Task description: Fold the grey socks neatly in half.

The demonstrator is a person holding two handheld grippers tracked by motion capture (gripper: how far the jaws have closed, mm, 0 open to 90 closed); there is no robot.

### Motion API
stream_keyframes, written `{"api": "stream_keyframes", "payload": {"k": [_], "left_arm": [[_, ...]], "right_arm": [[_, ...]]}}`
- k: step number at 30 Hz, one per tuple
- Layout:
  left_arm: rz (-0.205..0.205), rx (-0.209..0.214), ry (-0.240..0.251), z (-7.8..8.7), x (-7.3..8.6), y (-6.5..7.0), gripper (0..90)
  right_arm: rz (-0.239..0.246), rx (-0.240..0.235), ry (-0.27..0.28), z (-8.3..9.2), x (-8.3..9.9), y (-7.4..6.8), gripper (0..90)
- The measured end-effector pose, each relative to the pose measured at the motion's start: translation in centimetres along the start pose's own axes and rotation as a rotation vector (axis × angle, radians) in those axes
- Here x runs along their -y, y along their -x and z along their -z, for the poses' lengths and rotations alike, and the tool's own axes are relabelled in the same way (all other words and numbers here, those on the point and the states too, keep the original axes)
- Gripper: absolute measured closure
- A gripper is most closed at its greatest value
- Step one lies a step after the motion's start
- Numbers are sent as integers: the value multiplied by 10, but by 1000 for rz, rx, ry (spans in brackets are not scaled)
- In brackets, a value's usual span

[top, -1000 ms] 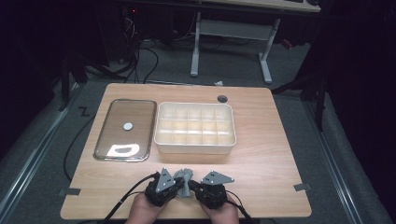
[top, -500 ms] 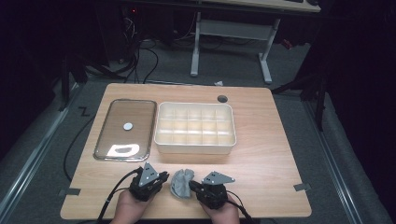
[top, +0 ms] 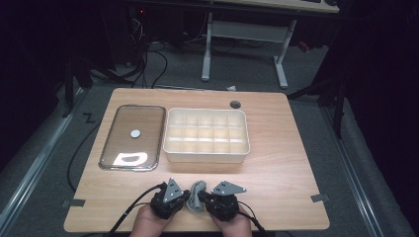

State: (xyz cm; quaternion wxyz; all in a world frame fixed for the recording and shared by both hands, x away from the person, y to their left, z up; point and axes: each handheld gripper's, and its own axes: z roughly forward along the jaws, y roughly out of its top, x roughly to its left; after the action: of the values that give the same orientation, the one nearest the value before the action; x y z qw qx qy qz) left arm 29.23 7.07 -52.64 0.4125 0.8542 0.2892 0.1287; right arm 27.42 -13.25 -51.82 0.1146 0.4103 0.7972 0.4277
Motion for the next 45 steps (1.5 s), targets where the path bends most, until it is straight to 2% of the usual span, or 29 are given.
{"api": "stream_keyframes", "payload": {"k": [3, 9, 16, 20, 22, 25, 29, 33, 36, 45], "left_arm": [[-9, 11, 5, -6, -5, 6, 872], [-54, 29, 1, -14, -11, 16, 875], [-74, 31, -7, -16, -10, 18, 876], [-86, 25, -14, -17, -10, 18, 884], [-83, 24, -16, -18, -10, 17, 889], [-85, 24, -17, -18, -10, 16, 888], [-80, 24, -21, -17, -9, 16, 883], [-60, 27, -24, -16, -9, 13, 856], [-62, 28, -30, -16, -8, 13, 855], [-58, 32, -25, -18, -8, 15, 892]], "right_arm": [[-1, 17, 0, 2, -1, 5, 846], [-14, 48, -2, 7, -2, 17, 846], [11, 68, 3, 10, 1, 11, 853], [27, 61, -18, 7, 2, 10, 900], [27, 72, -26, 4, 4, 9, 900], [15, 62, -26, 3, 5, 10, 900], [39, 72, -21, 3, 6, 9, 900], [70, 86, -23, 2, 6, 7, 900], [82, 88, -20, 2, 7, 6, 900], [60, 77, -10, 3, 8, 8, 900]]}}
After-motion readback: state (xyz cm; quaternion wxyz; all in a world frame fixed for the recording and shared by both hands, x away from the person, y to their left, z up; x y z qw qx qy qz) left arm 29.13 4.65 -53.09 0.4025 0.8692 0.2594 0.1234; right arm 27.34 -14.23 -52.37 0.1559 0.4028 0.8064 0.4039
